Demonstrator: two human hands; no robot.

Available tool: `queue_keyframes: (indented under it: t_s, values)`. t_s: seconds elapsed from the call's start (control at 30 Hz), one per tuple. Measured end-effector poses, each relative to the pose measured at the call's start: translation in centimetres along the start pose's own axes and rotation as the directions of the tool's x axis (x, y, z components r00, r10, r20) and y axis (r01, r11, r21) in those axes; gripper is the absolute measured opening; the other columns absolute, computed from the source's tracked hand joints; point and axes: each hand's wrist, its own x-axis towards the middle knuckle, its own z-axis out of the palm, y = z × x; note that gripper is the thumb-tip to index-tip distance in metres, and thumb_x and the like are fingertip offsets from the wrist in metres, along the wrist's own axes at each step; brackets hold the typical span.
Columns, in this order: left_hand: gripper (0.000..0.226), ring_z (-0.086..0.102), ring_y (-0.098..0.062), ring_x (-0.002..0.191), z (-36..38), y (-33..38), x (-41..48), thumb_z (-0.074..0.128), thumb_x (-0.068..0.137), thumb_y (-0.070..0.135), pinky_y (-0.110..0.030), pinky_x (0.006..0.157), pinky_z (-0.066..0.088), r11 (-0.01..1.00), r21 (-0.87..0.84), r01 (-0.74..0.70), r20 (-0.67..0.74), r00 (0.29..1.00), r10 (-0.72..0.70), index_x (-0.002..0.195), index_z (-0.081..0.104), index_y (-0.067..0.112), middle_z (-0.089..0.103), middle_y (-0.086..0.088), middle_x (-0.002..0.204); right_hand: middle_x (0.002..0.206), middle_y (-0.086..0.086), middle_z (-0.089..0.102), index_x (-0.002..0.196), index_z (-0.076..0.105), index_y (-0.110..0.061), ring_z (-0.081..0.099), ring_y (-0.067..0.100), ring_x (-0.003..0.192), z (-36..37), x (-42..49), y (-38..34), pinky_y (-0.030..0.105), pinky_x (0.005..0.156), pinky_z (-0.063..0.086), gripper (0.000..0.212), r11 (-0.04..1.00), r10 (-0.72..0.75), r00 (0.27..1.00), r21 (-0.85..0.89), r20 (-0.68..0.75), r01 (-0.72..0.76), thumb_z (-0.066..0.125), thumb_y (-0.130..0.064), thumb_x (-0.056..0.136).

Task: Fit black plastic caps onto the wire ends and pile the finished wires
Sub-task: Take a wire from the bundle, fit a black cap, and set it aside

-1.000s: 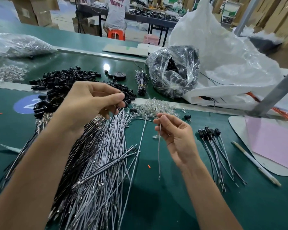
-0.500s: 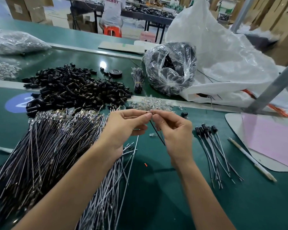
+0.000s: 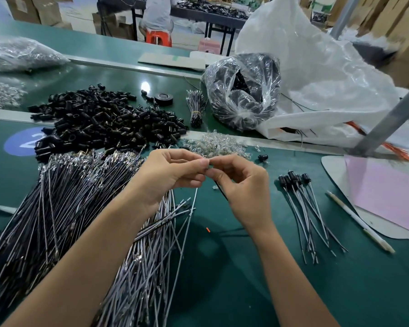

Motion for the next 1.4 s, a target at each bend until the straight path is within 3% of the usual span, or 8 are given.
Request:
queue_keyframes:
  t_s: [0.3,0.47,0.67,0.83,1.0,1.2,1.33,1.4]
  values:
    - [0.012,0.068,-0.014,0.061,-0.2,-0.4,0.1,0.078,0.064,0.024,-0.019,0.057,0.054,0.993,0.079,-0.084,-0.036,0.996,0.087,0.07,0.076,0.014,0.073,-0.01,0.071,0.074,-0.008,0.073,0.084,0.075,-0.016,0.066,0.006,0.066,0.1,0.0,0.1,0.016,0.064,0.049,0.01,0.998,-0.033,0.999,-0.048,0.023,0.034,0.078,-0.008,0.08]
    - [0.01,0.068,-0.011,0.063,0.0,-0.8,0.3,0.075,0.071,0.019,-0.019,0.057,0.055,0.988,0.104,-0.117,-0.045,0.991,0.123,0.076,0.072,0.012,0.072,-0.004,0.069,0.07,-0.009,0.07,0.08,0.071,-0.021,0.063,0.006,0.063,0.2,0.0,0.1,0.025,0.062,0.054,0.01,0.998,0.061,0.997,-0.009,0.051,-0.061,0.075,-0.012,0.084]
    - [0.016,0.069,-0.015,0.066,-0.2,-1.0,0.3,0.075,0.067,0.023,-0.023,0.061,0.057,0.99,0.064,-0.129,-0.073,0.988,0.134,0.077,0.072,0.011,0.072,-0.009,0.072,0.066,-0.007,0.066,0.077,0.068,-0.021,0.061,0.013,0.062,0.3,0.0,0.2,0.04,0.065,0.055,0.015,0.986,0.16,0.983,0.038,0.089,-0.164,0.071,-0.011,0.087]
    - [0.018,0.069,-0.015,0.064,-0.1,-1.1,0.4,0.076,0.067,0.02,-0.023,0.062,0.058,0.985,0.09,-0.147,-0.086,0.984,0.155,0.079,0.073,0.008,0.073,-0.009,0.07,0.064,-0.009,0.062,0.08,0.065,-0.019,0.056,0.008,0.057,0.3,-0.1,0.2,0.023,0.056,0.048,0.015,0.978,0.176,0.979,0.094,0.1,-0.185,0.067,-0.008,0.09]
    - [0.011,0.068,-0.015,0.063,-0.2,-1.1,0.4,0.078,0.071,0.017,-0.022,0.06,0.056,0.977,0.135,-0.167,-0.085,0.98,0.18,0.081,0.075,0.012,0.073,-0.01,0.07,0.068,-0.013,0.063,0.081,0.065,-0.021,0.055,0.007,0.063,0.4,-0.1,0.5,0.035,0.063,0.05,0.015,0.98,0.181,0.976,0.066,0.118,-0.189,0.068,-0.01,0.09]
    - [0.006,0.068,-0.014,0.062,-0.3,-1.4,0.7,0.076,0.079,0.008,-0.022,0.059,0.056,0.955,0.231,-0.187,-0.1,0.972,0.214,0.078,0.075,0.013,0.073,-0.007,0.068,0.066,-0.013,0.063,0.081,0.064,-0.022,0.057,0.006,0.061,0.4,0.1,0.9,0.023,0.062,0.046,0.018,0.98,0.177,0.976,0.073,0.128,-0.188,0.067,-0.006,0.089]
    - [0.005,0.07,-0.014,0.064,-0.4,-1.4,0.9,0.076,0.08,0.008,-0.023,0.061,0.056,0.95,0.271,-0.156,-0.073,0.981,0.182,0.081,0.074,0.012,0.074,-0.007,0.071,0.066,-0.01,0.063,0.078,0.064,-0.024,0.058,0.009,0.06,0.1,0.2,1.1,0.024,0.062,0.047,0.022,0.983,0.169,0.979,0.052,0.114,-0.176,0.067,-0.005,0.088]
    - [0.005,0.07,-0.016,0.068,-1.1,-1.0,1.3,0.077,0.081,0.011,-0.027,0.064,0.057,0.921,0.369,-0.125,-0.087,0.982,0.168,0.082,0.074,0.015,0.075,-0.005,0.072,0.065,-0.009,0.064,0.076,0.064,-0.024,0.06,0.013,0.061,0.1,0.2,1.5,0.025,0.061,0.049,0.024,0.981,0.191,0.978,0.015,0.085,-0.193,0.068,-0.004,0.087]
